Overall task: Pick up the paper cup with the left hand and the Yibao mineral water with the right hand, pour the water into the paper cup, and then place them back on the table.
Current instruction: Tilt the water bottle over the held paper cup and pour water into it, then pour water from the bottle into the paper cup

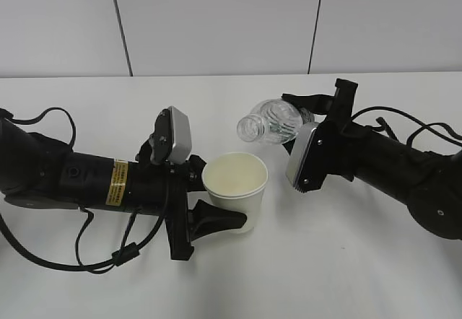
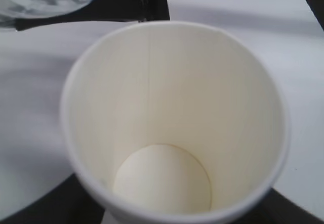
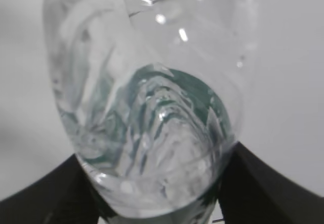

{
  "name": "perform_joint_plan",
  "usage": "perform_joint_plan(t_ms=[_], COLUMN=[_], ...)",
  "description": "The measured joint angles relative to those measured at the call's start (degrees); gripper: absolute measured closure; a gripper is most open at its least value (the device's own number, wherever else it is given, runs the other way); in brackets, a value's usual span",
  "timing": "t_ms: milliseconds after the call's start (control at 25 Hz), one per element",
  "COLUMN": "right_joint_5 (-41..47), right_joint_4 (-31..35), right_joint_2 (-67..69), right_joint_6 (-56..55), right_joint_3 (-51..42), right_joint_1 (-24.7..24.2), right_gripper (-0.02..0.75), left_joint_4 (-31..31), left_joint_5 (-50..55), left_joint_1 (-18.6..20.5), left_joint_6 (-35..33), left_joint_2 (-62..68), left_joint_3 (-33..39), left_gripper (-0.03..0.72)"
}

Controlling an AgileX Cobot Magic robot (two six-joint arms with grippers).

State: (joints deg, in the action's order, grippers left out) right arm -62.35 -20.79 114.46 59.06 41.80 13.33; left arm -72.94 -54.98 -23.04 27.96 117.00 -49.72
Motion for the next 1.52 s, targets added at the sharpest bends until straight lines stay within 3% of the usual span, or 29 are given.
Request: perform_joint_plan(t_ms=[1520], right_joint_5=[-1.1], right_joint_4=[-0.6], right_joint_2=[0.0], right_joint_6=[19.9], right_joint_3=[0.3], right_joint_1=[0.0], right_gripper=[0.294], left_joint_4=[-2.8], left_joint_5=[-0.2], left_joint_1=[0.0], left_joint_6=[0.0], left_joint_2=[0.0], left_joint_3=[0.0], left_gripper=[0.254])
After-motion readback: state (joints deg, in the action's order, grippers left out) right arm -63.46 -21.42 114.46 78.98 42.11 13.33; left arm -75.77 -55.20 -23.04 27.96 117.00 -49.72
